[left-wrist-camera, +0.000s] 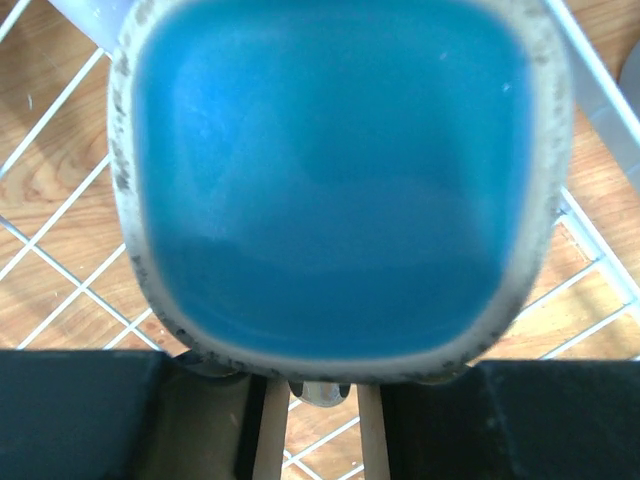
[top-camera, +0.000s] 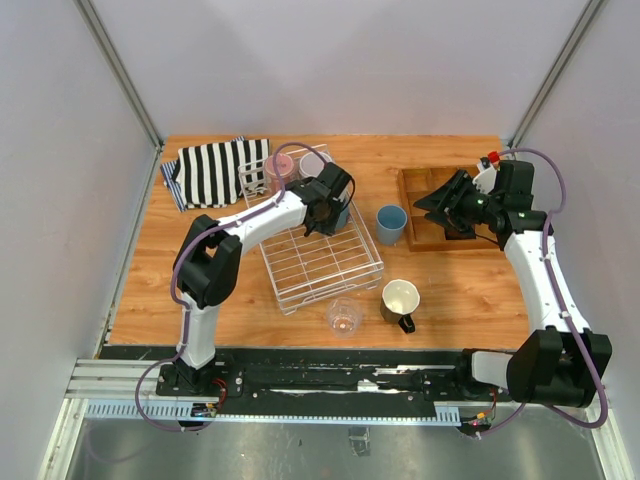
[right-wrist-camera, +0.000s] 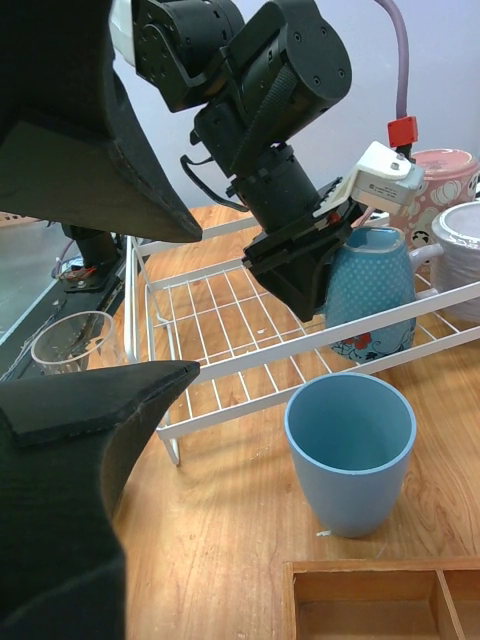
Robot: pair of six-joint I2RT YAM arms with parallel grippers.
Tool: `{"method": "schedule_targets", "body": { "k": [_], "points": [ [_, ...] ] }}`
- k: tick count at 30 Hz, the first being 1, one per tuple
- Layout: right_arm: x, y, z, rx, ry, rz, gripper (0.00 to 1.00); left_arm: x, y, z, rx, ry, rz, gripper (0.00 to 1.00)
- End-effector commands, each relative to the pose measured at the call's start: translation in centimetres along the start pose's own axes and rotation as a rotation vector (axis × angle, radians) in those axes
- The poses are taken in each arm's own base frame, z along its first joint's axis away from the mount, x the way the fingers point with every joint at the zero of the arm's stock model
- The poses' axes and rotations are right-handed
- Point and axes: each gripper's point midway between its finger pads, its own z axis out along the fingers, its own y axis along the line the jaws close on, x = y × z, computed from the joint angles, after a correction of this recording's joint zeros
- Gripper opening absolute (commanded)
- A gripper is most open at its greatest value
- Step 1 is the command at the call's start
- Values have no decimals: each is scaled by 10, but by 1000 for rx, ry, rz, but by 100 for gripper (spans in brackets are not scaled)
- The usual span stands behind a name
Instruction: Load the cups into the dish rack
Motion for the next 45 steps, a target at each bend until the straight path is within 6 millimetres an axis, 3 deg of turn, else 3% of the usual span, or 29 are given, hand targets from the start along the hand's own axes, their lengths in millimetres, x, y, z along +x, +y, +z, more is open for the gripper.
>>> {"method": "schedule_targets", "body": {
  "k": [1,14,33,45],
  "points": [
    [-7,3,-4,-9,-12,-5,52,1,2,6,-17,-16,-15,34],
    [-7,4,-4,-10,-15,-8,52,-1,5,0,-30,-40,-37,53],
    [-4,7,-11,-7,-17,-19,52,-20,2,9,-30,-42,-69,53],
    [-3,8,-13,-8,-16,-25,52,-16,7,22,-35,-9,-112,53]
  ]
}}
